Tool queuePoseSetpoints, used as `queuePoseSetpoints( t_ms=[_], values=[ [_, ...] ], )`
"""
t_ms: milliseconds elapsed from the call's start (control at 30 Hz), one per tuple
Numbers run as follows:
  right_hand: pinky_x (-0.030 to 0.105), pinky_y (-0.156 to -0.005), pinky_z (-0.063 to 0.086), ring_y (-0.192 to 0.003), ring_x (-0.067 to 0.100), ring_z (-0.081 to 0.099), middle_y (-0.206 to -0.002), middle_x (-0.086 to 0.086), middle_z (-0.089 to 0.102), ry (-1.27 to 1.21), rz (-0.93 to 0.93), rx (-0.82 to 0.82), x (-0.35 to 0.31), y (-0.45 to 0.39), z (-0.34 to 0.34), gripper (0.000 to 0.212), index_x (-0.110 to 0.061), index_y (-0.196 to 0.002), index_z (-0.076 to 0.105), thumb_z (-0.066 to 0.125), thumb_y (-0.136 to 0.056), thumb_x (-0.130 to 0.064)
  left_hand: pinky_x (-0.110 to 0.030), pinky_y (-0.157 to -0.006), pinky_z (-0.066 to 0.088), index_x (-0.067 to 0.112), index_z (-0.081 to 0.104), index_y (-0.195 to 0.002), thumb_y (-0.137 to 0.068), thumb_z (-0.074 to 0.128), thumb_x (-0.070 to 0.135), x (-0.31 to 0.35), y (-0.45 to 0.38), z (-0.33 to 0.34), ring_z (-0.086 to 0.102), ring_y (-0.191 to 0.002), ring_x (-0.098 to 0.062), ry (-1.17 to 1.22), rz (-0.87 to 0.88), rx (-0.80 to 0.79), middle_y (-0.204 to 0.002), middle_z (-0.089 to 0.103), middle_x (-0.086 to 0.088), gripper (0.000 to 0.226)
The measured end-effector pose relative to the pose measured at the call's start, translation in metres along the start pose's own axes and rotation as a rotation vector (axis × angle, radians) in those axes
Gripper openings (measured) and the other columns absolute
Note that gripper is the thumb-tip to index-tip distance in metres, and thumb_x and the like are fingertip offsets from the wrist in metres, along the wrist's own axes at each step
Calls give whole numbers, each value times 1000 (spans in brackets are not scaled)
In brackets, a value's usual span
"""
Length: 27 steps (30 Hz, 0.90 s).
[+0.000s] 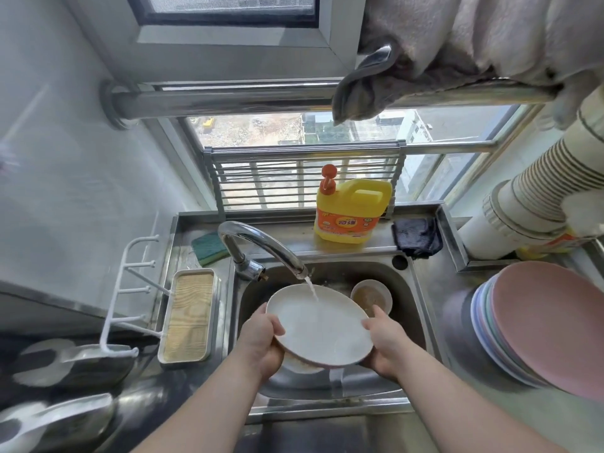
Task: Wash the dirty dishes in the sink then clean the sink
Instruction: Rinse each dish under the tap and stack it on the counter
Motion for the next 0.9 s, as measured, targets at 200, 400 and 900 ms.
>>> queuePoseSetpoints(
  t_ms=[200, 400, 900],
  values=[
    [67, -79, 60, -94, 42, 77, -110, 14, 78, 205, -81, -15, 4, 3, 32, 25, -19, -128, 62, 57, -104, -26, -65, -80, 60, 40, 77, -114, -63, 36, -18, 1, 4, -15, 62, -111, -51, 23, 69, -1, -114, 76, -19, 87],
    [41, -87, 56, -103, 25, 67, -111, 5, 73, 307, -448, 100, -11, 14, 28, 24, -28, -112, 64, 43, -112, -40, -42, -71, 61, 27, 66, -131, -103, 55, 20, -20, -4, -19, 74, -102, -32, -13, -16, 108, -114, 79, -9, 31],
    [39, -72, 54, -89, 31, 70, -98, 11, 77, 307, -361, 202, -33, 23, -42, 27, -21, -97, 78, 56, -96, -36, -44, -68, 65, 15, 71, -126, -110, 42, 54, -67, -6, 20, 78, -98, -36, -164, -348, -33, -117, 78, -15, 51]
  ],
)
Point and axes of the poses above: each hand's wrist, its own y-axis away from the middle knuckle, its own z-axis out of the palm, x = y × z, the point moved 1 cm from there along -y, towards the middle knuckle
